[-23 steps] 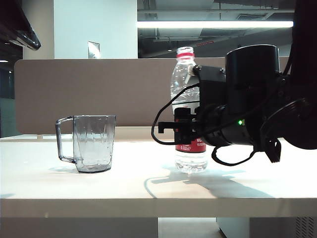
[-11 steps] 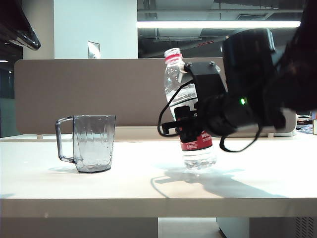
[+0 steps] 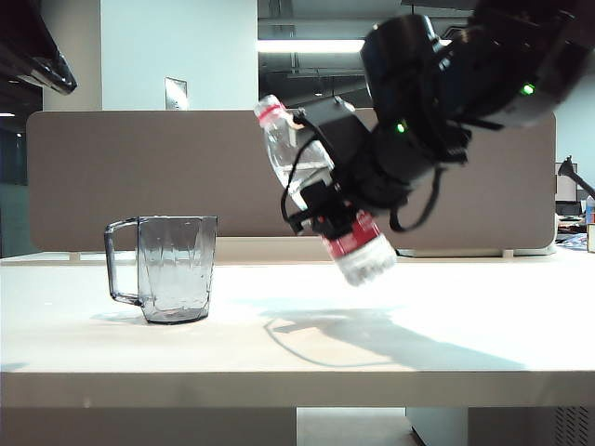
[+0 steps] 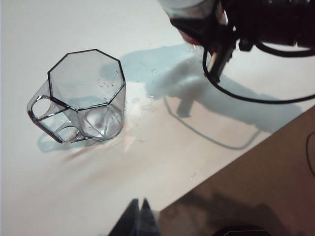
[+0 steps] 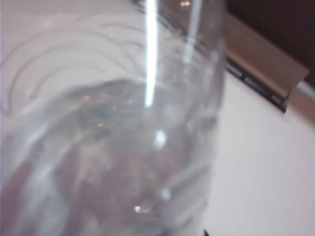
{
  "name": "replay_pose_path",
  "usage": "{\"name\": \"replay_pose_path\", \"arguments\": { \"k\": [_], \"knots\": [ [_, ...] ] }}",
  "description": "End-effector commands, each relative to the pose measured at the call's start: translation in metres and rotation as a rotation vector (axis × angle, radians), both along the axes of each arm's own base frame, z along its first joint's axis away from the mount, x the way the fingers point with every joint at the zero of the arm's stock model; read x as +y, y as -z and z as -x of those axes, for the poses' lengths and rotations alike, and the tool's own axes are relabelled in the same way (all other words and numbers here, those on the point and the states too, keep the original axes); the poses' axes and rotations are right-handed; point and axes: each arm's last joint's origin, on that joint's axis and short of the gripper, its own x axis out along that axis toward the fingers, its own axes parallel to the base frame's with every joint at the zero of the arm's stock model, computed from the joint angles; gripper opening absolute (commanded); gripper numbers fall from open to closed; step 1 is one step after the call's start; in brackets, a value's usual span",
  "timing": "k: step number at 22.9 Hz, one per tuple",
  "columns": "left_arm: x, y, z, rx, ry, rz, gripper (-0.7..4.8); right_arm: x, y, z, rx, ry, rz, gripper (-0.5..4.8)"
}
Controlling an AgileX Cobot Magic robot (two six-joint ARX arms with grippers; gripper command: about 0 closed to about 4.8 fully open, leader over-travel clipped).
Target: Pick up the mineral water bottle on the table and pour water into the mug until it's full.
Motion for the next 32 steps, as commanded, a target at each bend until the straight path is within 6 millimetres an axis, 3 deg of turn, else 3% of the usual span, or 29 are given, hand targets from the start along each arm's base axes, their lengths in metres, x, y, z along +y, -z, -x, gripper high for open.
{"name": "replay_pose_path", "arguments": {
  "k": [1,6,12,32],
  "knots": [
    [-0.0002,-0.0028,0.0000,-0.017,0.004,0.006,-0.05,0.0052,-0.0227,-0.0054,-0.112,-0.030,0.042,1.98],
    [-0.0002,-0.0028,0.0000,-0.016,0.004,0.006,-0.05,0.0086,-0.0323,-0.0101,-0.174,-0.072,0.183,1.98],
    [-0.0002,-0.0028,0.0000,-0.016,0.004,0.006,-0.05,0.0078,-0.0298,-0.0099,-0.224,-0.118,0.400,1.98],
    [-0.0002,-0.0028,0.0000,-0.016,0.004,0.006,-0.05,0.0056,-0.0308,-0.0109,-0.331,-0.143,0.769,1.97]
  ]
}}
